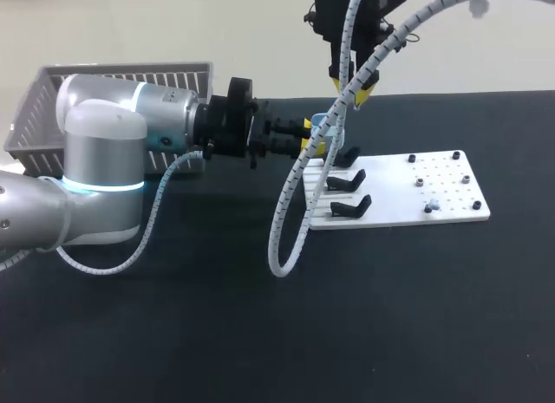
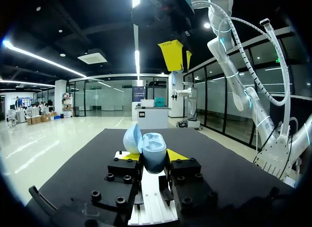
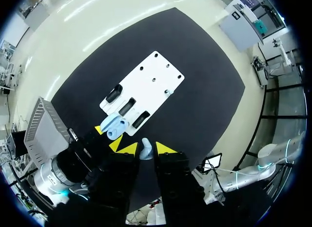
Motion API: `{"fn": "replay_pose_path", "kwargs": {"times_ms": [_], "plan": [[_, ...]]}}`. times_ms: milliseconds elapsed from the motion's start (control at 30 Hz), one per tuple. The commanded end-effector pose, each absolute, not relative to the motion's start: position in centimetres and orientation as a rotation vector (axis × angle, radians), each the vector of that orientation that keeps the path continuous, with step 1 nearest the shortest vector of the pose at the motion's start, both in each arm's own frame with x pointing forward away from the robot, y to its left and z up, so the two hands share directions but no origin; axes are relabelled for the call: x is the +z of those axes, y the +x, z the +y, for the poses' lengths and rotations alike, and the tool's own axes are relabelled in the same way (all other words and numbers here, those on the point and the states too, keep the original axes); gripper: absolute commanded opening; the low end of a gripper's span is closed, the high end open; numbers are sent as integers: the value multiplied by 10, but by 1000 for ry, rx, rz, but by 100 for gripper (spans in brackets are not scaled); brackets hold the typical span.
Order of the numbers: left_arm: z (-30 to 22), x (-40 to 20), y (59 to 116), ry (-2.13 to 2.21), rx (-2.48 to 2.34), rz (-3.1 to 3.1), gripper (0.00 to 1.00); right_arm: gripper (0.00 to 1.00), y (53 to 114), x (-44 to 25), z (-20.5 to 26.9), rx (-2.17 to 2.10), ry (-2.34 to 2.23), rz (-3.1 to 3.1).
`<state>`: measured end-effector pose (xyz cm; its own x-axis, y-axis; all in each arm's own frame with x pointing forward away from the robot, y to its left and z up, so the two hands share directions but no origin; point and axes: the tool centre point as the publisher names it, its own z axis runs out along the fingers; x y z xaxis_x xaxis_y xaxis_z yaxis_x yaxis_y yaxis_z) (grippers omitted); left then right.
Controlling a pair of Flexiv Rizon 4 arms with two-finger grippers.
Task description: Pick up each earbud case from the left stands, insert the matching earbuds, close the lid, and place the case in the box.
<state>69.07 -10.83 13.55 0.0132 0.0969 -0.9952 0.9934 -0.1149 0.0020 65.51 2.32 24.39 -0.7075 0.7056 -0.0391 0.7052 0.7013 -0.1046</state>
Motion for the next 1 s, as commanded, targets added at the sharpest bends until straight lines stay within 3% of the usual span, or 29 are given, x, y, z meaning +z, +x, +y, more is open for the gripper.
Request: {"fn": "replay_pose_path", "kwargs": {"times_ms": [33, 1000], "plan": [[-109, 135, 690, 1366, -1235, 1217, 0, 0, 662, 242, 23, 133, -1294, -2835], [-109, 135, 690, 1366, -1235, 1217, 0, 0, 685, 206, 47, 387, -1351, -2783]]}}
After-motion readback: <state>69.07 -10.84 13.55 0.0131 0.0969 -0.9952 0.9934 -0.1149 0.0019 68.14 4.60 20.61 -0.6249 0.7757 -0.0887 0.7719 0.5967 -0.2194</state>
